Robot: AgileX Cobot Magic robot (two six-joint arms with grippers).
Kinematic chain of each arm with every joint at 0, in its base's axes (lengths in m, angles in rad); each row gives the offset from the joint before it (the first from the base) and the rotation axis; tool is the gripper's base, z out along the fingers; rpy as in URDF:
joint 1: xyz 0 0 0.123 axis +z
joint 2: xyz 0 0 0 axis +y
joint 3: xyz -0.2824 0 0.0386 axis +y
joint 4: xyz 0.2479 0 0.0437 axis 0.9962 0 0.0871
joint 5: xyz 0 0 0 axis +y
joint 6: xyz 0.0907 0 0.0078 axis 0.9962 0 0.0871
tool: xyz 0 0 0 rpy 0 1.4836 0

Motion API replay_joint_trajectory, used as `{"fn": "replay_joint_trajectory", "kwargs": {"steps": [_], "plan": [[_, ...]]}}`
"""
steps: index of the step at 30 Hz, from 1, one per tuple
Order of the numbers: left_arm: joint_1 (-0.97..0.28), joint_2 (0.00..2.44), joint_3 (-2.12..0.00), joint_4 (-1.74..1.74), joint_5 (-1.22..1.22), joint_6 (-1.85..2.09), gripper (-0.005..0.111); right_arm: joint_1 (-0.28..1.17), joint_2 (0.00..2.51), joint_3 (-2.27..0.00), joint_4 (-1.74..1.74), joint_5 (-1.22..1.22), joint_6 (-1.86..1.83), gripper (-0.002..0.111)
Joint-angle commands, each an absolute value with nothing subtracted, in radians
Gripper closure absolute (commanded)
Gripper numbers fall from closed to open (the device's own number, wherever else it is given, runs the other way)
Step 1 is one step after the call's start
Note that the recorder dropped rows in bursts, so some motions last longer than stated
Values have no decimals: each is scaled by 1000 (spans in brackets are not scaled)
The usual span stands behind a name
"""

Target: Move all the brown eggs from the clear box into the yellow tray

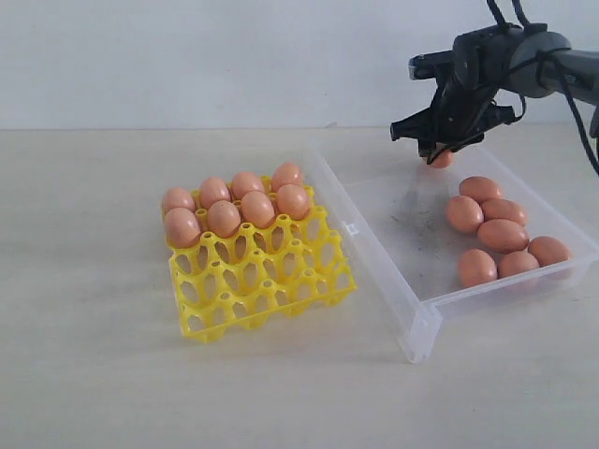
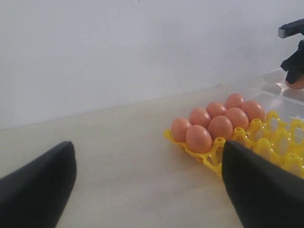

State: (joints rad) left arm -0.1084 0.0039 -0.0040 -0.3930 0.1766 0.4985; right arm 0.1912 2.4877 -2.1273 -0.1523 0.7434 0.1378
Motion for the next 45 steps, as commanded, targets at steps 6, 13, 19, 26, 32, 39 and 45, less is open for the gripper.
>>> {"fn": "replay_joint_trajectory", "kwargs": {"steps": [6, 13, 19, 26, 32, 39, 45], "plan": [[-115, 0, 0, -400, 176, 491, 29, 189, 2484, -2023, 84, 580, -72, 108], [-115, 0, 0, -400, 176, 491, 29, 189, 2486, -2136, 81, 686, -50, 90], [-115, 0, 0, -400, 176, 491, 29, 189, 2486, -2140, 65, 678, -40, 66], [-115, 0, 0, -400, 176, 491, 29, 189, 2486, -2140, 52, 656, -33, 52], [-115, 0, 0, -400, 176, 491, 29, 189, 2492, -2140, 23, 647, -33, 52], [-115, 0, 0, -400, 176, 491, 29, 189, 2545, -2146, 14, 601, -38, 52], [-115, 0, 0, -400, 176, 491, 29, 189, 2556, -2148, 7, 533, -55, 65]]}}
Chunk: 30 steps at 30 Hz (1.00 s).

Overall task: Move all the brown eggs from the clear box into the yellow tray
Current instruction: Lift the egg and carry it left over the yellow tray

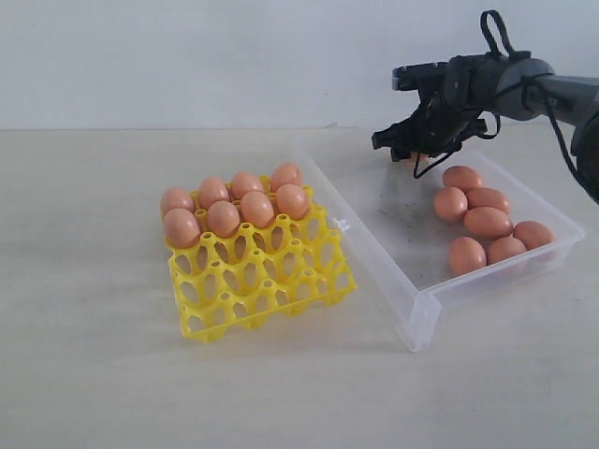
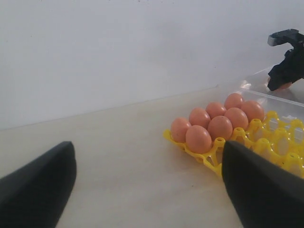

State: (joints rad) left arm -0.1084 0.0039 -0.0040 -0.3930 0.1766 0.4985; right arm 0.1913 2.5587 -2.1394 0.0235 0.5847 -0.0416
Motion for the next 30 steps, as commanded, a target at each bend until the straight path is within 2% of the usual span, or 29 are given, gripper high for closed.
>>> {"fn": "replay_joint_trajectory", "kwargs": {"steps": [1, 6, 14, 18, 23, 30], "plan": [[-115, 0, 0, -400, 176, 491, 29, 189, 2556, -2148, 7, 526, -55, 72], [-115, 0, 0, -400, 176, 491, 29, 189, 2556, -2148, 7, 480, -55, 108], [-115, 0, 0, -400, 176, 491, 29, 189, 2554, -2133, 18, 436, -61, 108], [-115, 0, 0, -400, 176, 491, 29, 193, 2516, -2054, 74, 313, -94, 108], [-115, 0, 0, -400, 176, 491, 29, 195, 2424, -1848, 111, 47, -156, 108], [-115, 0, 0, -400, 176, 491, 29, 193, 2282, -1433, 29, -563, -26, 108]]}}
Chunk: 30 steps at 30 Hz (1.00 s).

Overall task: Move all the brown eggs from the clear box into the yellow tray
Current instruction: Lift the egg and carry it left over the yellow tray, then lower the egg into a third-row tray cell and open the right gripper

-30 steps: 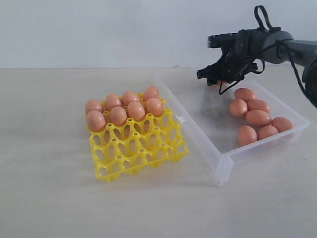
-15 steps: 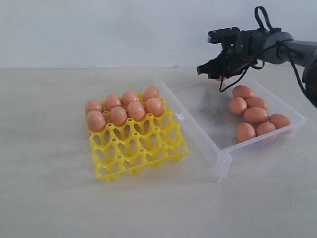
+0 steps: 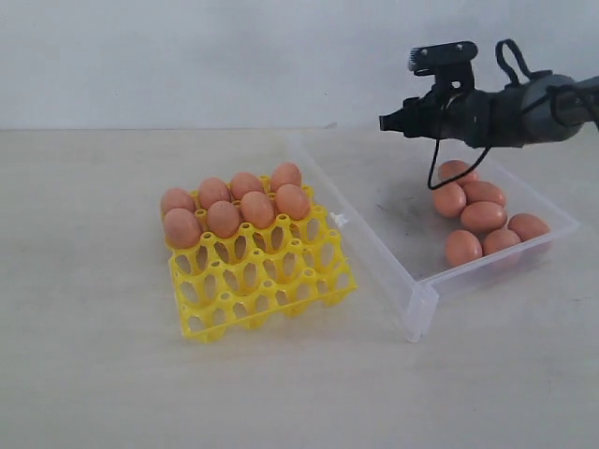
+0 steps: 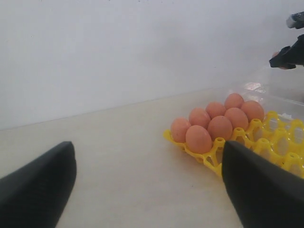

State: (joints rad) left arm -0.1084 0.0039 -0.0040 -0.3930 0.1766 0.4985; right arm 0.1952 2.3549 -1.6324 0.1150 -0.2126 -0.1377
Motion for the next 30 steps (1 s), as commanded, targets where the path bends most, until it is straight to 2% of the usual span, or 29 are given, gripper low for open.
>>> {"fn": "replay_joint_trajectory", "kwargs": {"steps": [1, 4, 8, 16, 30], "plan": [[-115, 0, 0, -400, 176, 491, 29, 190, 2271, -1371, -51, -672, 51, 108], [-115, 0, 0, -400, 176, 491, 29, 162, 2261, -1232, -334, -998, 293, 108], [-115, 0, 0, -400, 176, 491, 29, 120, 2261, -1212, -668, -1221, 553, 108], [-115, 0, 0, -400, 176, 491, 29, 139, 2253, -1291, -1210, -1221, 715, 108], [-115, 0, 0, -400, 176, 491, 29, 411, 2257, -1343, -1319, -1221, 723, 108]]}}
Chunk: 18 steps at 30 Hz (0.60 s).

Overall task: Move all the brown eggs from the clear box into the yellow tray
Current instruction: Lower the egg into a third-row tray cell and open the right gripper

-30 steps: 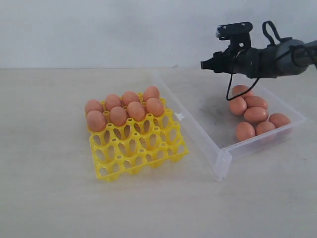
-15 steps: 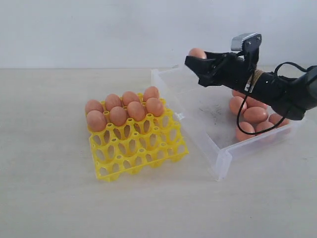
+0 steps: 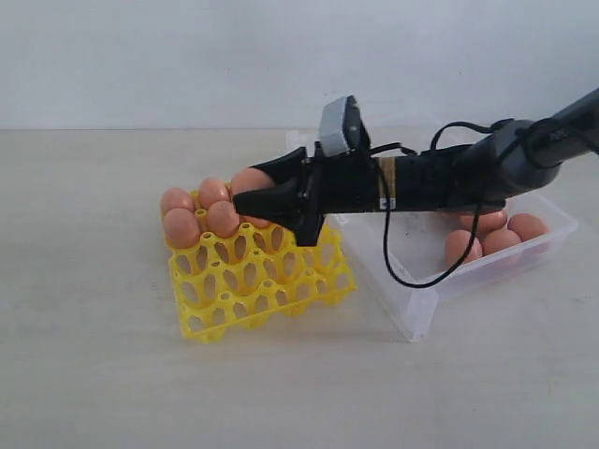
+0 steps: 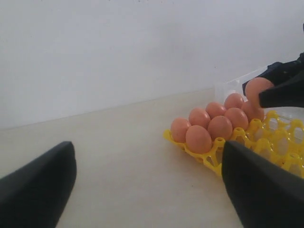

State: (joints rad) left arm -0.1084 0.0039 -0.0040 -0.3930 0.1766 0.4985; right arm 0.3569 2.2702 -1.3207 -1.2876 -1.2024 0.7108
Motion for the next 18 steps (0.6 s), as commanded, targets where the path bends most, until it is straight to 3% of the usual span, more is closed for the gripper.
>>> {"fn": "replay_joint_trajectory", "kwargs": {"steps": [1, 8, 18], "plan": [[-115, 0, 0, -400, 176, 491, 29, 431, 2257, -1351, -1319, -1221, 747, 108], [-115, 0, 0, -400, 176, 491, 29, 520, 2285, -1389, -1312, -1217, 861, 108], [-115, 0, 0, -400, 176, 491, 29, 591, 2316, -1389, -1227, -1001, 813, 108]]}}
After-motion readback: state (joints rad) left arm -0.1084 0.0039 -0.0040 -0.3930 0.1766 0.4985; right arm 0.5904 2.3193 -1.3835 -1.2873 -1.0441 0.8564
